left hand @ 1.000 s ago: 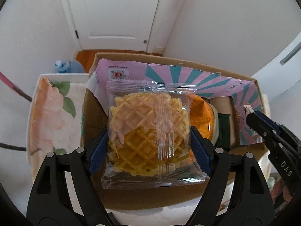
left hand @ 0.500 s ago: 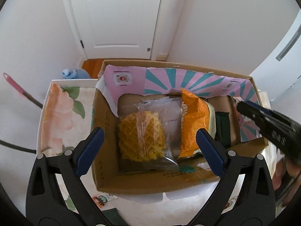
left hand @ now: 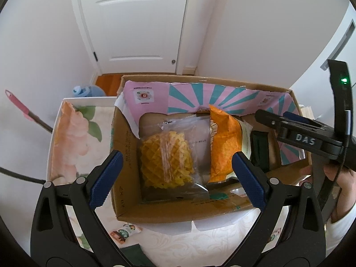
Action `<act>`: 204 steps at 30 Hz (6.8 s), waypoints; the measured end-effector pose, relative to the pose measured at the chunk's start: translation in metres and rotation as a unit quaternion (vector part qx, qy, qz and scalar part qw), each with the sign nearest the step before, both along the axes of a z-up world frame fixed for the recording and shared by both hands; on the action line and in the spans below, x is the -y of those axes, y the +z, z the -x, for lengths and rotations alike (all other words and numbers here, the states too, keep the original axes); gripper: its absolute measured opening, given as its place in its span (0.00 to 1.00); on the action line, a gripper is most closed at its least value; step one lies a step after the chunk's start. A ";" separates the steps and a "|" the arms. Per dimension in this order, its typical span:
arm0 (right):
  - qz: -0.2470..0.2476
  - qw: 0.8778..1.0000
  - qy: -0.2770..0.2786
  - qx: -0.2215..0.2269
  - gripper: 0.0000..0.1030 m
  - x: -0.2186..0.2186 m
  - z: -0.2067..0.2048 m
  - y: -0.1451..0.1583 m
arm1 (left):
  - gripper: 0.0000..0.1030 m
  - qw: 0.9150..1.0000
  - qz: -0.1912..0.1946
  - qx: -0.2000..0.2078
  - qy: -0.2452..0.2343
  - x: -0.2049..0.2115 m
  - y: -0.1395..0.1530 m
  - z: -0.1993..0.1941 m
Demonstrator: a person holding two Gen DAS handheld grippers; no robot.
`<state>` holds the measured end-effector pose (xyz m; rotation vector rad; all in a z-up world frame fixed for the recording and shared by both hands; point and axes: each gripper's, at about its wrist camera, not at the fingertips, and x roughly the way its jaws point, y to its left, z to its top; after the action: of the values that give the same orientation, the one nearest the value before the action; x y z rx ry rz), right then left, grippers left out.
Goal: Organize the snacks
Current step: 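Open the left tool releasing the waffle packet while the right tool releases the white packet, then move the left tool to the dark green bar while the right tool approaches the brown-green packet, then close the left tool on the dark green bar while the right tool grasps the brown-green packet, then carry the green bar to the box while the right tool carries the brown-green packet there, then open the left tool dropping the green bar while the right tool releases its packet, then raise both tools back from the box over the table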
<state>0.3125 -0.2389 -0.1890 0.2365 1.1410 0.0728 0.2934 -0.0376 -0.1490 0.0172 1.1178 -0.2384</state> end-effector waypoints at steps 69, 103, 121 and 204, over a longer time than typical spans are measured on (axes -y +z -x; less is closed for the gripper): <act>0.026 0.908 0.408 0.094 0.73 0.006 0.245 -0.048 | 0.92 0.976 -0.014 -0.014 0.219 -0.081 -0.103 0.208; 0.083 0.796 0.596 0.057 0.20 -0.008 0.262 -0.066 | 0.42 0.987 -0.043 -0.051 0.146 -0.080 -0.099 0.188; 0.070 0.872 0.478 0.074 0.19 0.007 0.238 -0.008 | 0.42 0.994 -0.013 0.006 0.112 -0.045 -0.012 0.203; -0.048 0.997 -0.027 0.047 0.99 0.031 0.046 0.062 | 0.96 0.998 0.011 0.054 -0.041 0.006 0.062 0.022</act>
<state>0.2662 -0.2696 -0.1266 0.3454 1.0373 0.0893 0.2716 -0.0438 -0.0868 0.0561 1.0081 -0.3194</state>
